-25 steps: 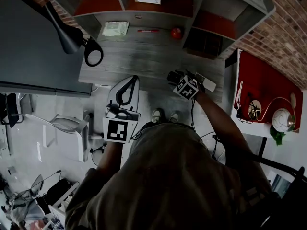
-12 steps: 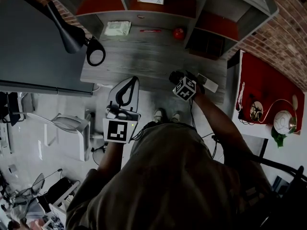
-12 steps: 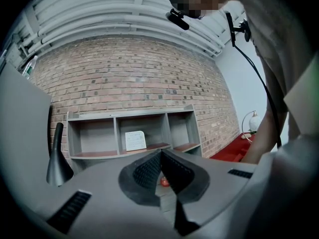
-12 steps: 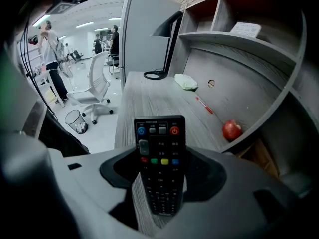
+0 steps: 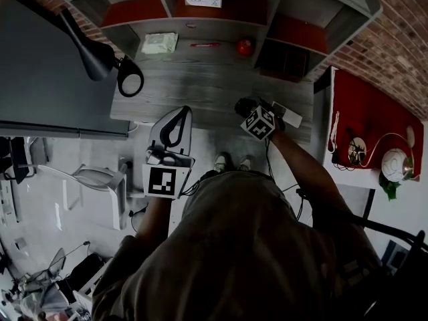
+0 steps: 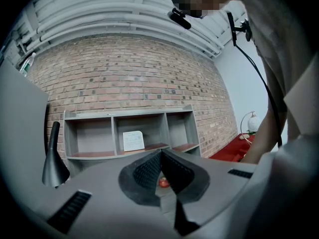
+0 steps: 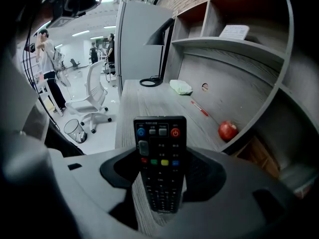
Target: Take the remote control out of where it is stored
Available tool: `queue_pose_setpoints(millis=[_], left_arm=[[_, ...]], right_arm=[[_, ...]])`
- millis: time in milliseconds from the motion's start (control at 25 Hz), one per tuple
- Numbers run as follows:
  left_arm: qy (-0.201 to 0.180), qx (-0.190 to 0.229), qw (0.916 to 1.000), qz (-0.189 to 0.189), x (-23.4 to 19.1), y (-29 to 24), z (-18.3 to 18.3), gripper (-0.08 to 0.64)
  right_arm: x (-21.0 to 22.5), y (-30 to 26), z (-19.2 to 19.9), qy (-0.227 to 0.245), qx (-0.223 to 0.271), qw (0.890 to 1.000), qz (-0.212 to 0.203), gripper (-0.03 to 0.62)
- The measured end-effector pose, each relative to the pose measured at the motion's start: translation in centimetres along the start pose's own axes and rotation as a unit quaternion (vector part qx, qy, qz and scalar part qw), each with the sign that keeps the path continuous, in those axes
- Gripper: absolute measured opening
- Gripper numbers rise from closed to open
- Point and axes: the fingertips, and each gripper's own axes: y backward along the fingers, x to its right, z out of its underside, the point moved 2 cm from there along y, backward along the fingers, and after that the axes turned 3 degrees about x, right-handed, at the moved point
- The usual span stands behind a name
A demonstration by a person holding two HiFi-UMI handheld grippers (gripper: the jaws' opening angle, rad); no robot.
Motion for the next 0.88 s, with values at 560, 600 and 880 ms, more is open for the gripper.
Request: queue_pose_setpoints(millis=[560, 600, 880], left_arm=[[0.007, 0.013, 0.9992, 0.036, 1.4, -2.7, -0.3, 0.011], [0.007, 0.014, 0.9991, 0.039, 1.5, -2.9, -0.4, 0.011], [0.005, 0.024, 0.9981, 0.057, 2.5, -5.0, -1.1, 0.011]], right_arm=[[3.6, 9.5, -5.9, -0.084, 0.153, 0.983, 0.051, 0.247], [3.9, 10.7, -6.3, -0.087, 0.166, 0.981, 0.057, 0.247], [6.2, 19.6, -8.6, -0.101, 0.261, 0.953, 0.114, 0.247]])
